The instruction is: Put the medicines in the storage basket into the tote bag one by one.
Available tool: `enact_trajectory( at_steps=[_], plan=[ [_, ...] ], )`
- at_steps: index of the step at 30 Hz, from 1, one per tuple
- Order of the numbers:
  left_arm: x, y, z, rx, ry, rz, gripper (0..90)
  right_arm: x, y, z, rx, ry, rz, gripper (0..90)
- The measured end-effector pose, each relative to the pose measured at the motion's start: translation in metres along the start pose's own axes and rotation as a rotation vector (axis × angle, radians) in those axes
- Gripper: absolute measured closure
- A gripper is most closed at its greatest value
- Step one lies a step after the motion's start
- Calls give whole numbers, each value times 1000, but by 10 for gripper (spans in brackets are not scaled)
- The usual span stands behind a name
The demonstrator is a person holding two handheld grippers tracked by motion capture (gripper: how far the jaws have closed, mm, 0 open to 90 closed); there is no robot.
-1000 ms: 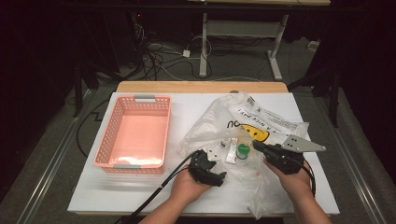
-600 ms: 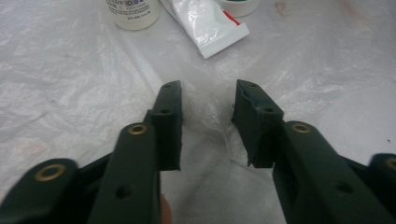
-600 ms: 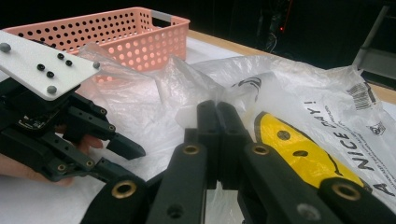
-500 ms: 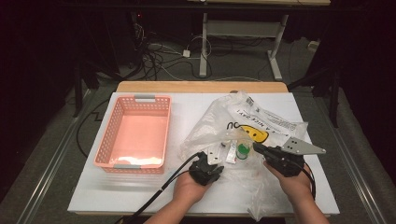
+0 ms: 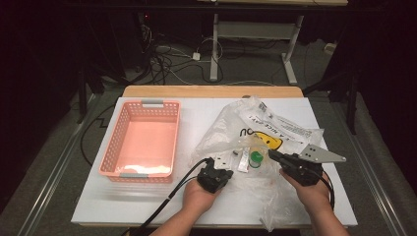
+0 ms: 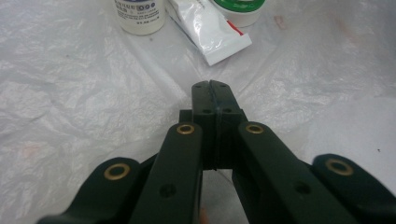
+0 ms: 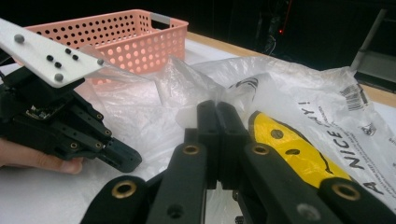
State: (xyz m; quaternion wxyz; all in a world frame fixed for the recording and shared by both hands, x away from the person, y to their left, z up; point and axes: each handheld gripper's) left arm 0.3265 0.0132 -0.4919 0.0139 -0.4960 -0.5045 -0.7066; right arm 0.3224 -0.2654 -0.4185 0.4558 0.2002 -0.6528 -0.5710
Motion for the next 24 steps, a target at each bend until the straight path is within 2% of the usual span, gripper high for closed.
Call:
enact_trajectory(
  at_steps=[2,9,17,24],
  plan=[
    [3,-2,-3,-20,16,-30,888,1,0,0,3,-3,-3,900],
    [12,-9,-3,2,46,-135,888,0,-2,-1,0,-7,-2,900],
    [16,-13,0,28,28,-191,888,-1,-1,0,4,-14,-16,900],
    [21,-16,6,95,22,-244,888,-5,2,-1,5,-23,-33,900]
  ],
)
Point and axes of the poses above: each handheld gripper's, and its own axes: x roughly backward along the jaws, y roughly out of its top, z roughly to its left, and after that the axes turned 10 degrees about y, right-handed
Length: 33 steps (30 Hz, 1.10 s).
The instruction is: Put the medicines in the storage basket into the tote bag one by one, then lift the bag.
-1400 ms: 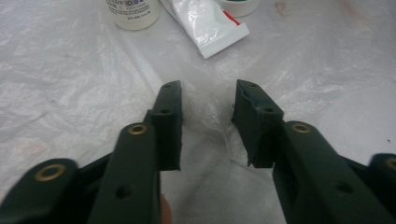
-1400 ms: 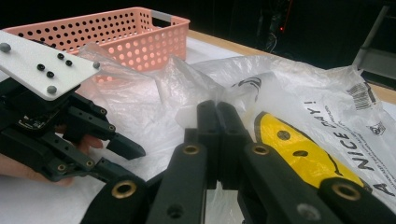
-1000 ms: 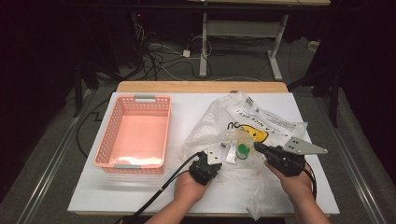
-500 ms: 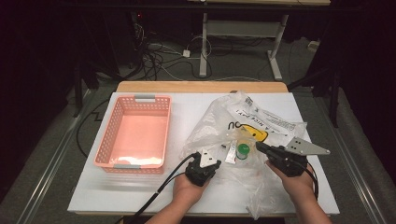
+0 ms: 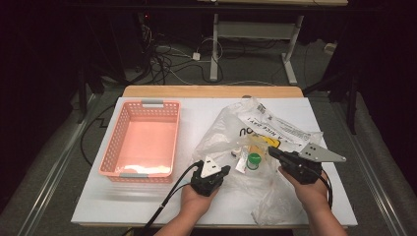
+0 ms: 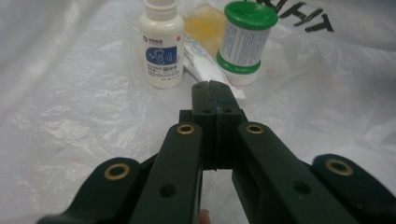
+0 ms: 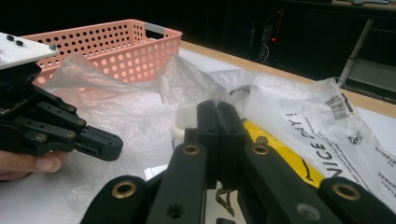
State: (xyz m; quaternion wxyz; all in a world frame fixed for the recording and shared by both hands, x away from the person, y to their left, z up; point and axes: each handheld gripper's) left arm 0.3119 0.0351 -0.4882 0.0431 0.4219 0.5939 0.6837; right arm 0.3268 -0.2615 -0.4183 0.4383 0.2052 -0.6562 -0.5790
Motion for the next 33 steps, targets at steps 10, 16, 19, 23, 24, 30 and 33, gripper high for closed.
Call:
enact_trajectory(
  at_steps=[10,16,19,23,24,30,33],
  plan=[
    [8,19,14,-15,55,-130,887,-5,15,1,12,-12,-28,900],
    [12,30,19,-22,72,-178,888,-7,22,0,20,-37,-9,900],
    [14,35,23,-17,81,-203,888,-11,26,-1,23,-47,-26,900],
    [15,41,25,-19,81,-216,888,-17,29,-4,9,-57,-57,900],
    [15,43,25,-21,78,-221,888,-18,30,-5,0,-61,-67,900],
    [19,55,29,-48,86,-256,887,-21,32,-10,-21,-81,-113,900],
    [22,60,33,-50,98,-273,887,-21,32,-11,-27,-88,-125,900]
  ],
)
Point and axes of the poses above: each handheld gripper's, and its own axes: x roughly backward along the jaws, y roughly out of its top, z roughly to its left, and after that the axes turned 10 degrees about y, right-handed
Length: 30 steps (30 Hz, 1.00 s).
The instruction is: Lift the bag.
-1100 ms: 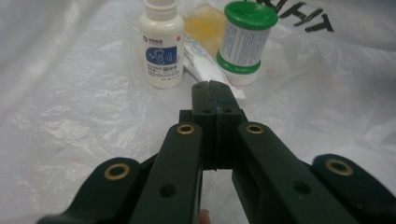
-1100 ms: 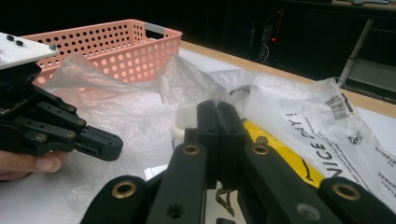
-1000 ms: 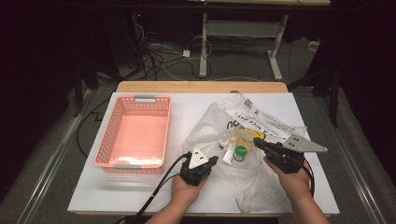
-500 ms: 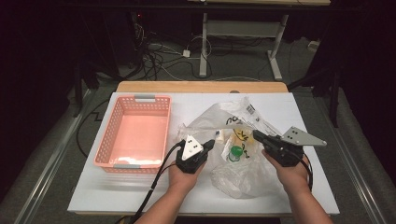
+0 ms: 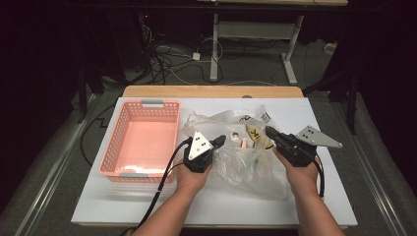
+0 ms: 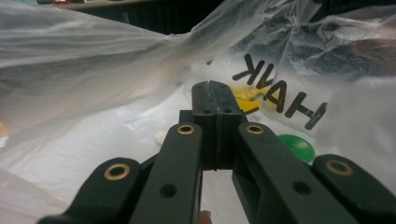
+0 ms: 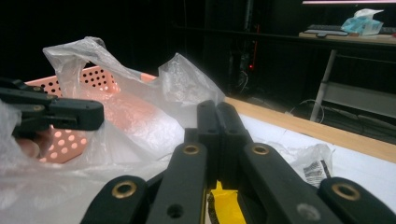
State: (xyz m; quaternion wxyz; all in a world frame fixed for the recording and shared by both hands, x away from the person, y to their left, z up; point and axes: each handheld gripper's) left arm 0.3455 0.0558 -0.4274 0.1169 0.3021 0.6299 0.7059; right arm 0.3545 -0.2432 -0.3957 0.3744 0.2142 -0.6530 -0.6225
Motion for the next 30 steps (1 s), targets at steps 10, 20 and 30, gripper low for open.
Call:
enact_trajectory(
  at_steps=[10,20,30],
  plan=[
    [5,17,7,0,46,-72,888,-3,1,6,28,-8,-26,900],
    [7,57,7,-20,48,-170,888,-3,18,6,33,-11,-85,900],
    [14,92,4,-41,59,-262,888,0,36,5,49,-18,-138,900]
  ],
)
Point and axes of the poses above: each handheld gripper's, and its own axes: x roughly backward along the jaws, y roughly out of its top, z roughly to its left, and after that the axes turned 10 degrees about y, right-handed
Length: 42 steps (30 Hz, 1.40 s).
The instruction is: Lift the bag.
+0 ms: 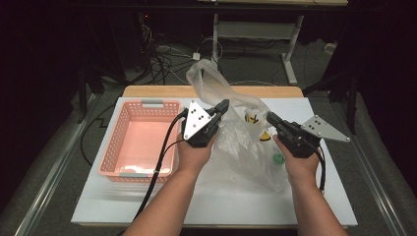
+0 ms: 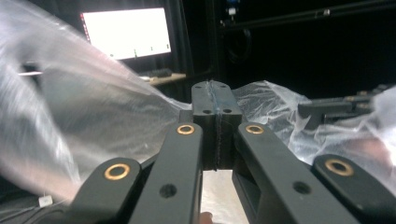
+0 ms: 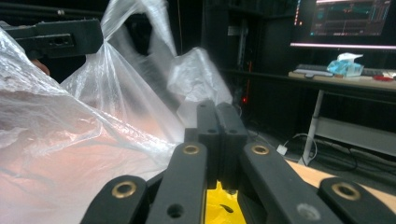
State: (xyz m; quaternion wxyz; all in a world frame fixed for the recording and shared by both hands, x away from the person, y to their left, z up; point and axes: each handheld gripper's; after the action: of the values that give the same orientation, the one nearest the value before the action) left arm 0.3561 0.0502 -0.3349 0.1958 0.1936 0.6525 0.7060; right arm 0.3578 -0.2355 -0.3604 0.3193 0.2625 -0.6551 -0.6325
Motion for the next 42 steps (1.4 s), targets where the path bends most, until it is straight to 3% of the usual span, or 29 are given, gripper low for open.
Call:
enact_trajectory(
  at_steps=[11,24,27,30,36,42],
  plan=[
    [-9,32,3,-10,9,-65,888,-3,25,-1,3,-15,-83,900],
    [-40,66,20,-10,38,-65,887,-15,101,-23,24,-75,-179,900],
    [-43,67,23,-7,41,-54,887,-14,112,-29,30,-85,-189,900],
    [-46,56,25,-11,47,-20,887,-17,105,-31,21,-86,-155,900],
    [-45,26,33,18,48,58,886,-30,57,-36,-21,-81,-51,900],
    [-36,9,38,-9,21,125,866,-33,27,-38,-53,-79,16,900]
  ],
)
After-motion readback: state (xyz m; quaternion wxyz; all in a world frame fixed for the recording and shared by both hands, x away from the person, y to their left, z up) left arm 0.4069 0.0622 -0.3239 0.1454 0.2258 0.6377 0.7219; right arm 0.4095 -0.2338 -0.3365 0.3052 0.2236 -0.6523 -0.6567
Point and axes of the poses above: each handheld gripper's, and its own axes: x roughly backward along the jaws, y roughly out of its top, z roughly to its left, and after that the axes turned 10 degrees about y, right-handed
